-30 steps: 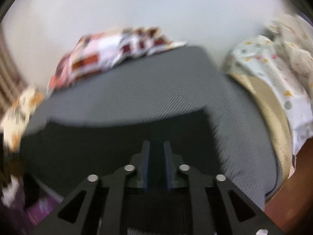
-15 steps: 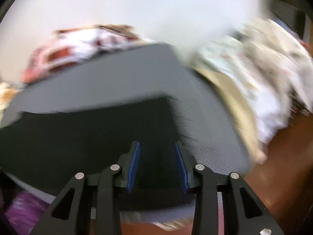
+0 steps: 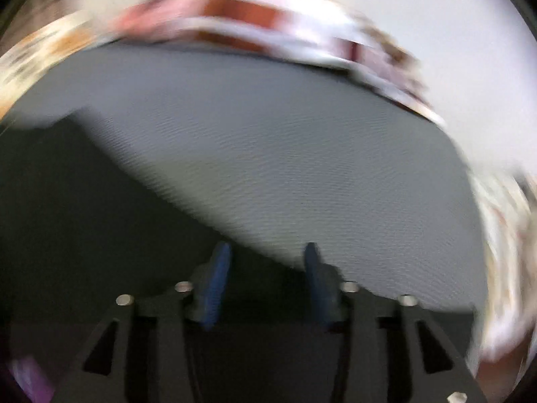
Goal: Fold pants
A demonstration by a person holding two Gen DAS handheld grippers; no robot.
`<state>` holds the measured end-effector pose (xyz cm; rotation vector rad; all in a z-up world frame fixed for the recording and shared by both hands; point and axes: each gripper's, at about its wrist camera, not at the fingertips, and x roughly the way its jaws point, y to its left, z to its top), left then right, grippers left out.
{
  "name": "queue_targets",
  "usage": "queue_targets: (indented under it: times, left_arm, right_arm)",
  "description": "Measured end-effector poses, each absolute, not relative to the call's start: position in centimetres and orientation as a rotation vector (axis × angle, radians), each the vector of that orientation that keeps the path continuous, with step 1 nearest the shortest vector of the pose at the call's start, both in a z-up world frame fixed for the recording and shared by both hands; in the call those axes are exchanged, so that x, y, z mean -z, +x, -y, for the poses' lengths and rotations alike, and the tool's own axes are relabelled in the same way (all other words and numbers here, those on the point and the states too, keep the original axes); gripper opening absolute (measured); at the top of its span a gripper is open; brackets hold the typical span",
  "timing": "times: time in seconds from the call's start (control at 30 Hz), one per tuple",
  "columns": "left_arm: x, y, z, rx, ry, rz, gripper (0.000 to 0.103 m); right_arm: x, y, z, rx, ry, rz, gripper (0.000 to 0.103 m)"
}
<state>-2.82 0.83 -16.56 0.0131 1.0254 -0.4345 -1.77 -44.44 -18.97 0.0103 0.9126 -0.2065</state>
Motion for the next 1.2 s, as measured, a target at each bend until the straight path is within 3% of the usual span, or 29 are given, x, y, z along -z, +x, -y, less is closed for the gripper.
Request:
queue_targets:
  times: [0.07,0.2,0.37,0.67,0.87,1.2]
  left_arm:
    - [16.3,-2.6,-2.3,0.415,-0.037,-1.025,0.081]
    - [15.8,-2.5,-5.1,0.38,-0.124,-1.029,0.081]
    - [15.3,-3.3,-7.9,0.314,-0.177,-1.019,0.081]
    - [16.5,-4.5,-10.0,0.245,-0.184,-1.055,0.081]
    - [17.7,-3.7,-10.8,0.224,-0.226,-1.087,0.081]
    - [18.6,-3.5,-11.7,0.171,-0.216,-1.092,0.081]
  right_arm:
    - [17.4,-3.0,44.2,0.111,0.157,-0.819,0.032]
    - [15.6,-3.8,36.7,-0.119,0.035,-0.752,0.032]
    - [14.9,0.5,28.2,-0.351,-0.116,-0.768,0.029]
    - [18.0,8.1,22.3,-0.483,-0.247,-0.896,0.03]
    - [18.4,8.1,20.5,-0.531,-0.294,-0.903,0.006]
    - [19.8,11.4,24.4,-0.346,-0.041,-0.87,0.0]
